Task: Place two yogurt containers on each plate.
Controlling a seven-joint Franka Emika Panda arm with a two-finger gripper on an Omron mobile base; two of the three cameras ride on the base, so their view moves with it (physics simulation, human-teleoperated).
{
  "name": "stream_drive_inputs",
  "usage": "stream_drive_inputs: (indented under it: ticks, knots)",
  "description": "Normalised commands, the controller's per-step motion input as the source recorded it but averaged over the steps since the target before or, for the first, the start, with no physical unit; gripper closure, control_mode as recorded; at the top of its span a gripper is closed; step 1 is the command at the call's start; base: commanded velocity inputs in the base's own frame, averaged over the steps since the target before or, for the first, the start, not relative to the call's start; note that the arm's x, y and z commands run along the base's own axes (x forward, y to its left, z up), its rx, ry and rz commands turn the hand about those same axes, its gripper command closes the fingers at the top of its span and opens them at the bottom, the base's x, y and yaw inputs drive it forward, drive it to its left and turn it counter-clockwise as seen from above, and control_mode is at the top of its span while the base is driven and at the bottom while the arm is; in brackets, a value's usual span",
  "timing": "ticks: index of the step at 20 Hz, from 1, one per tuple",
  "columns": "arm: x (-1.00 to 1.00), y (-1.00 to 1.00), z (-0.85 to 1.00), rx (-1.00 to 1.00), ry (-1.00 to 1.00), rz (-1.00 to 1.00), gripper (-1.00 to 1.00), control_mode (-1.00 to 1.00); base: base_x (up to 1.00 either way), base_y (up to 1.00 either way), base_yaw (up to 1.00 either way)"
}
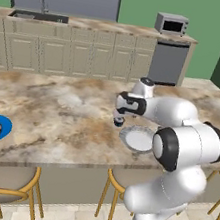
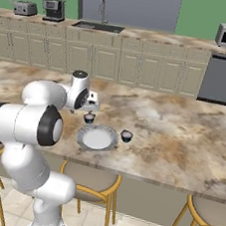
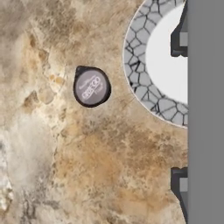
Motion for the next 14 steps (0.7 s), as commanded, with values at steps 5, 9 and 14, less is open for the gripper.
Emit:
stream_drive_inputs:
  ticks: [5, 9, 14]
  knots:
    - [0.37, 0.02, -0.03, -0.05, 0.05, 0.00, -1.00, -1.00, 0.00, 0.00, 0.00]
    - [0.30, 0.00, -0.20, -0.08, 0.00, -0.02, -1.00, -1.00, 0.00, 0.00, 0.00]
    - [0.32, 0.00, -0.27, -0.07, 0.00, -0.08, -1.00, -1.00, 0.00, 0.00, 0.00]
